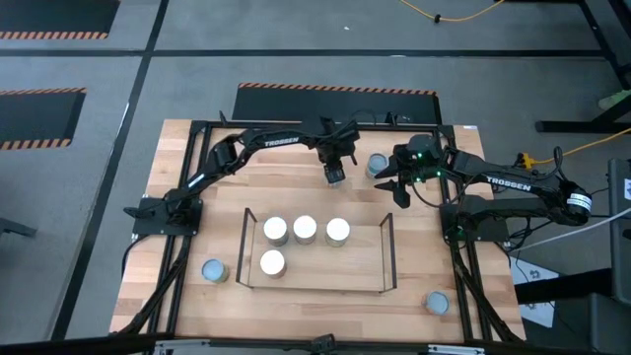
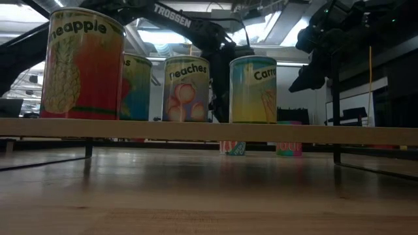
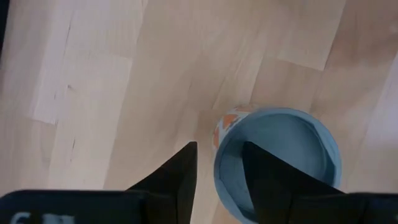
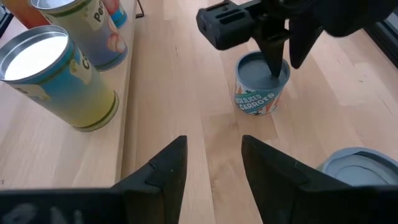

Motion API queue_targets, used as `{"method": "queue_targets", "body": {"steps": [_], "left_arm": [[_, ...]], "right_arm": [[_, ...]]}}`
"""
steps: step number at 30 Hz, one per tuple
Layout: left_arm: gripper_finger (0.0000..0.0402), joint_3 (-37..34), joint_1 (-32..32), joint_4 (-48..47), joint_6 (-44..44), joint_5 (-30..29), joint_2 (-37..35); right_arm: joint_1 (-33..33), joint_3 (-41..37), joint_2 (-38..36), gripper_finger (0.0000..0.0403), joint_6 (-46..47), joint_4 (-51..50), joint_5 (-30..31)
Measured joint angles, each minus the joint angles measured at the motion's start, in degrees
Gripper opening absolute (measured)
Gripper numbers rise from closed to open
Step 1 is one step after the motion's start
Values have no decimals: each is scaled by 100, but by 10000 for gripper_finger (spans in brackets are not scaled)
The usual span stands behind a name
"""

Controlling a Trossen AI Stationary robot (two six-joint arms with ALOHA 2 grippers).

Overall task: Pick and place cans onto a shelf
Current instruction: Put the white green canned carrot on the shelf

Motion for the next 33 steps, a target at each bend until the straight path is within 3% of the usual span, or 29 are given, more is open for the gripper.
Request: {"method": "queue_targets", "body": {"steps": [8, 19, 26, 33], "left_arm": [[108, 2, -7, 30, 4, 33, 26], [11, 5, -11, 30, 5, 34, 28], [5, 7, -35, 28, 55, 12, 11], [3, 1012, -148, -609, 202, 13, 0]], "right_arm": [[0, 0, 0, 158, 1, 1, 0], [0, 0, 0, 158, -1, -29, 0], [0, 0, -61, 158, 24, -75, 0], [0, 0, -562, 158, 25, -129, 0]]}}
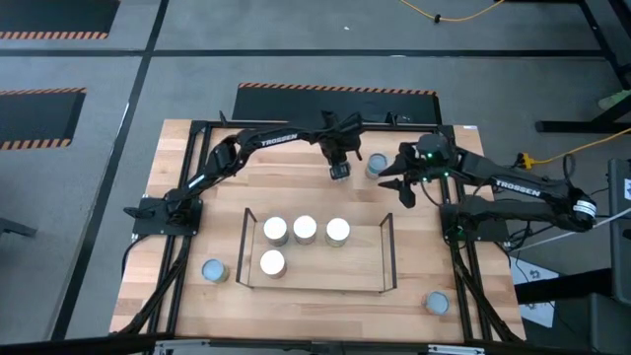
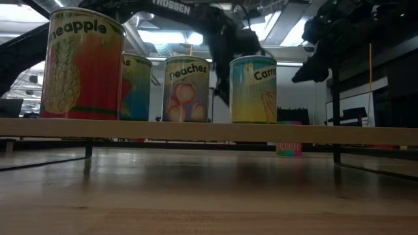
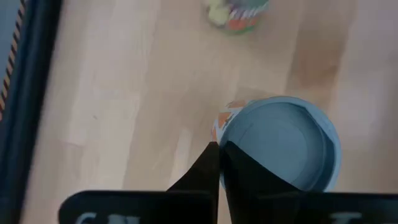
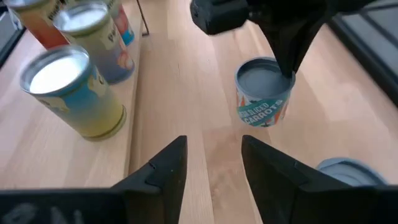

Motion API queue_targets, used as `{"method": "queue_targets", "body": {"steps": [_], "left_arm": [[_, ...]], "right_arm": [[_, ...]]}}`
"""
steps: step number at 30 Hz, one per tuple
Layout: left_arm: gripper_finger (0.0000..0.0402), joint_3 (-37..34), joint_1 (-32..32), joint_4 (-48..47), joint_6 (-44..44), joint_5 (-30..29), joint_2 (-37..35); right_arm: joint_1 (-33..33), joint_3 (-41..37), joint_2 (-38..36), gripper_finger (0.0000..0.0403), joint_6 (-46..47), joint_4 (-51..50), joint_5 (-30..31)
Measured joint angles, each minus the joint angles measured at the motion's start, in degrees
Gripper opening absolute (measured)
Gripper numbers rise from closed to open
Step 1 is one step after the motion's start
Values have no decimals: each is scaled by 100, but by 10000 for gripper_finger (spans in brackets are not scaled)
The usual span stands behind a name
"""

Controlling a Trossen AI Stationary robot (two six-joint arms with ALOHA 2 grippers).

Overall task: Pick and place cans onto a shelf
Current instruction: Put the white green canned carrot on the shelf

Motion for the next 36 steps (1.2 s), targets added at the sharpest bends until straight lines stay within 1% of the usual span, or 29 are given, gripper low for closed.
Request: {"method": "queue_targets", "body": {"steps": [1, 3, 6, 9, 16, 21, 28, 34, 36], "left_arm": [[2, 101, -26, -67, 20, 0, -4], [2, -89, -92, 160, 11, -4, -285], [2, -41, -211, 42, -76, -19, -631], [1, 100, -392, -173, -131, -31, -814], [1, 83, -1034, -369, -391, -30, -1310], [1, 77, -1643, -414, -519, -33, -1501], [0, 72, -2482, -450, -829, 53, -1544], [0, 48, -3015, -413, -1054, 102, -1546], [0, -49, -3129, -362, -1179, 6, -1550]], "right_arm": [[0, 0, -93, 158, 2, -21, 0], [-2, 0, -268, 158, 11, -68, 11], [-4, 0, -556, 158, 7, -170, 141], [-10, 0, -791, 158, 13, -254, 330], [-10, -2, -1040, 158, 81, -312, 331], [-11, -2, -1040, 158, 170, -333, 337], [-9, -2, -1040, 158, 173, -339, 337], [-9, -2, -1040, 158, 199, -339, 331], [-9, -2, -1039, 158, 308, -339, 302]]}}
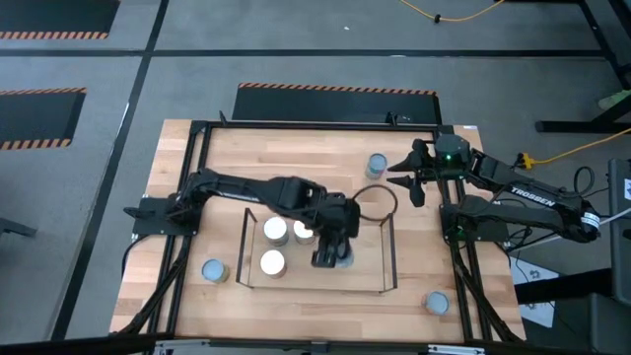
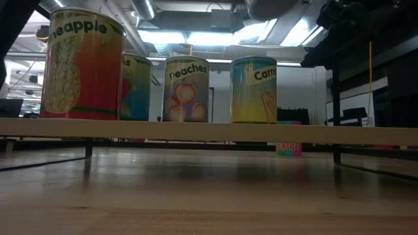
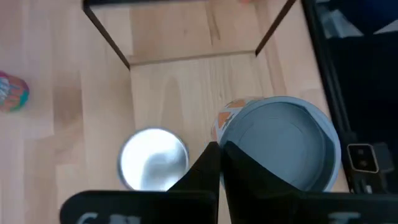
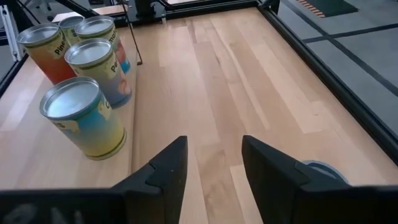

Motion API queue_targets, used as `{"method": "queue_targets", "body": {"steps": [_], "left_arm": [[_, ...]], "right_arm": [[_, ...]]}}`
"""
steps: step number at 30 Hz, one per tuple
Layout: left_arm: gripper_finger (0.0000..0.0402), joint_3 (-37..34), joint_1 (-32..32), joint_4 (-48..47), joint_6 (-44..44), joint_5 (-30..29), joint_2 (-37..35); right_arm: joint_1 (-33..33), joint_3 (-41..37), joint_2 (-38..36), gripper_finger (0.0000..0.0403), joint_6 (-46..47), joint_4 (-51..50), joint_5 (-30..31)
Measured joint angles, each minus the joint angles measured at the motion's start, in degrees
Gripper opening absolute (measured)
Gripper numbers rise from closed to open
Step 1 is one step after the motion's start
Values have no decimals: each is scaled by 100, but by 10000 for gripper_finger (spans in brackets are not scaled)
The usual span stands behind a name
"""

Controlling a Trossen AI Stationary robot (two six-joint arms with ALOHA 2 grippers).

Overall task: Pick and place cans onto a shelf
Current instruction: Put the white green canned carrot on the shelf

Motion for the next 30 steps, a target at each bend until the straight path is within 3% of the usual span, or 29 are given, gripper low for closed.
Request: {"method": "queue_targets", "body": {"steps": [22, 30], "left_arm": [[1, -2232, -362, 1491, -700, -104, 7], [3, -2543, -359, 1876, -700, -104, 9]], "right_arm": [[0, -411, 4, 158, 15, 103, -11], [0, -422, 4, 158, 17, 157, -12]]}}
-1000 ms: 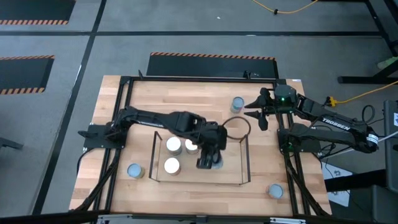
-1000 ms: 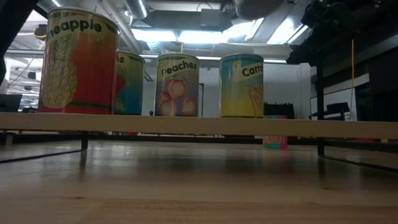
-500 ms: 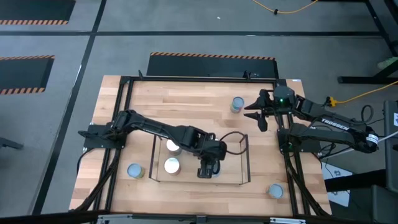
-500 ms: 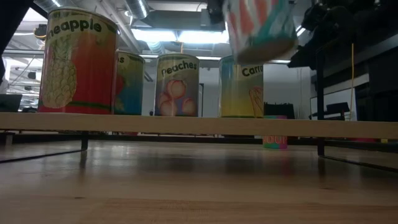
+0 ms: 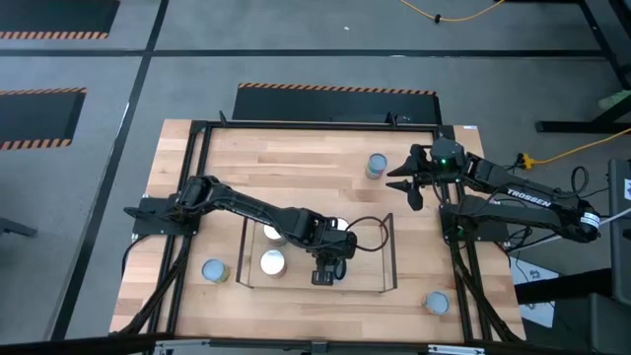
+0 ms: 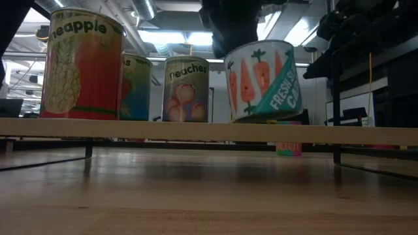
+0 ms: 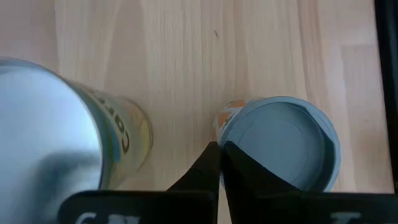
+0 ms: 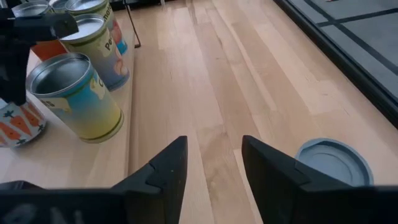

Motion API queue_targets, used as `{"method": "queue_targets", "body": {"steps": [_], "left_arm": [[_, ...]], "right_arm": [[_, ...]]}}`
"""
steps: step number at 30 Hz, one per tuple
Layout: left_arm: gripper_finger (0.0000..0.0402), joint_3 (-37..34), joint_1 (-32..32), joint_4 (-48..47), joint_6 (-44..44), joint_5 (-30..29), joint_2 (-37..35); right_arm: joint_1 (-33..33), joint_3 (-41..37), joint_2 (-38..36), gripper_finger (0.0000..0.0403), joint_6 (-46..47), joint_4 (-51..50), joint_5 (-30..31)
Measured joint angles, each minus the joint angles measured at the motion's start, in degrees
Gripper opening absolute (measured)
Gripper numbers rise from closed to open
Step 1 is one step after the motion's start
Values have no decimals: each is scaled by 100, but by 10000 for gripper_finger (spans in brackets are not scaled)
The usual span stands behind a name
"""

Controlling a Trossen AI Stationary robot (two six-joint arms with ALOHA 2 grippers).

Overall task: Pick and place cans onto a shelf
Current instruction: Put the white green canned carrot on the shelf

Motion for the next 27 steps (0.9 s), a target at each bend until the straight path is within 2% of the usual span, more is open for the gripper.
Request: {"method": "queue_targets", "body": {"steps": [16, 27], "left_arm": [[38, 0, 2, 28, 2, 0, 0], [35, 160, 2, 2, 1, 0, 0]], "right_arm": [[0, 0, -1, 158, 1, -2, -1], [0, 0, -4, 158, 45, 26, -6]]}}
